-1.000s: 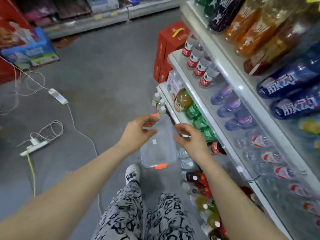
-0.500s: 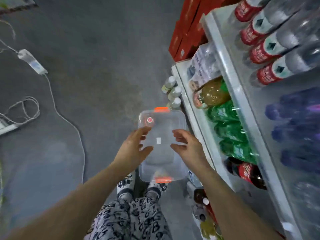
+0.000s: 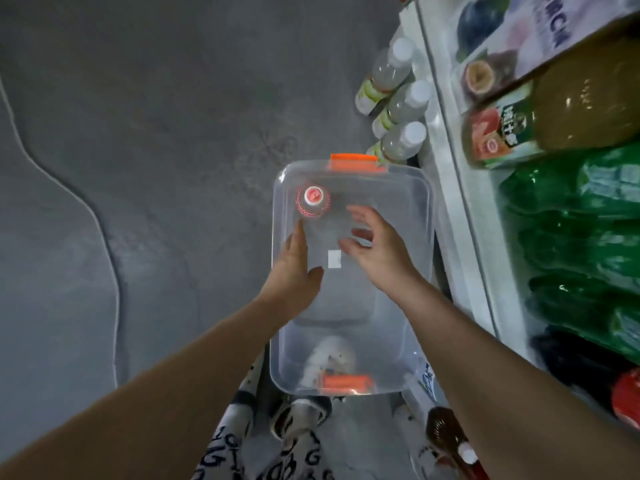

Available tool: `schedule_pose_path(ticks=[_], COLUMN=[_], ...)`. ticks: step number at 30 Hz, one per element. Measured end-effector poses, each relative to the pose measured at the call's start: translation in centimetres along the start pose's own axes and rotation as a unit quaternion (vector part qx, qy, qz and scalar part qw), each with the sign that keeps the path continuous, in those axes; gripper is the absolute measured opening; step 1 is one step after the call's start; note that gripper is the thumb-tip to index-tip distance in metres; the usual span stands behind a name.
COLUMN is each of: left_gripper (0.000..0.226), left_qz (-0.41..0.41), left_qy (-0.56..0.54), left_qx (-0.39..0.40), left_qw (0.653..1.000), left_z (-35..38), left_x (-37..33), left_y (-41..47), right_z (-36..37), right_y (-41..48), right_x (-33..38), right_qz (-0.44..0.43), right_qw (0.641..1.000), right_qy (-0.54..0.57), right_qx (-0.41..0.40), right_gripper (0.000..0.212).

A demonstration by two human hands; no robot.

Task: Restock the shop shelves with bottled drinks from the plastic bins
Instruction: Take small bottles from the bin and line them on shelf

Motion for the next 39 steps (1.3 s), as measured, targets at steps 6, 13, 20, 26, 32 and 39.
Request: schedule_pose_path(ticks=[6,13,20,26,32,39], left_gripper=[0.090,0.088,0.088,0.069,0.103,0.106], left_qz=[-0.031,-0.024,-0.015,-0.035,-0.043,-0.048], left_qy=[-0.054,-0.095,-0.100,-0.079,-0.051,-0.047], left_qx=[-0.018,-0.035,-0.044,0.029,0.144,0.173], left_qw=[0.998,0.995,0.994,0.996,0.987,0.983], left_z=[2.0,2.5,2.6,3.6,5.8,5.1], left_x=[2.4,2.9,3.0,3.4,4.7,2.7], left_y=[5.2,8.3,8.2,7.2,1.9,-5.4], right_z=[1.7,4.5,3.4,1.9,1.0,-2.4], right_y=[5.6,9.2,9.1,6.1,0.8,-6.0], right_x=[-1.3,-2.5,-3.5,-5.6,-7.9,-3.0], right_qz=[-0.046,-0.115,-0.119,-0.028,0.068,0.130], right_qw=[0.999,0.992,0.993,0.999,0.992,0.978], right_qy=[-0.005,-0.001,-0.026,0.013,0.102,0.164], right_qx=[0.023,0.053,0.009,0.009,0.017,0.018], right_gripper=[0.059,0.056,0.041,0.030,0.016,0.026])
Point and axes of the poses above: each hand's wrist, its own y-axis towards the middle knuckle, its own z-axis out of the palm, x = y × z, the point moved 3 cm from there along y, towards the middle knuckle, and after that the axes turned 2 degrees about -z, right-handed, at the moved point
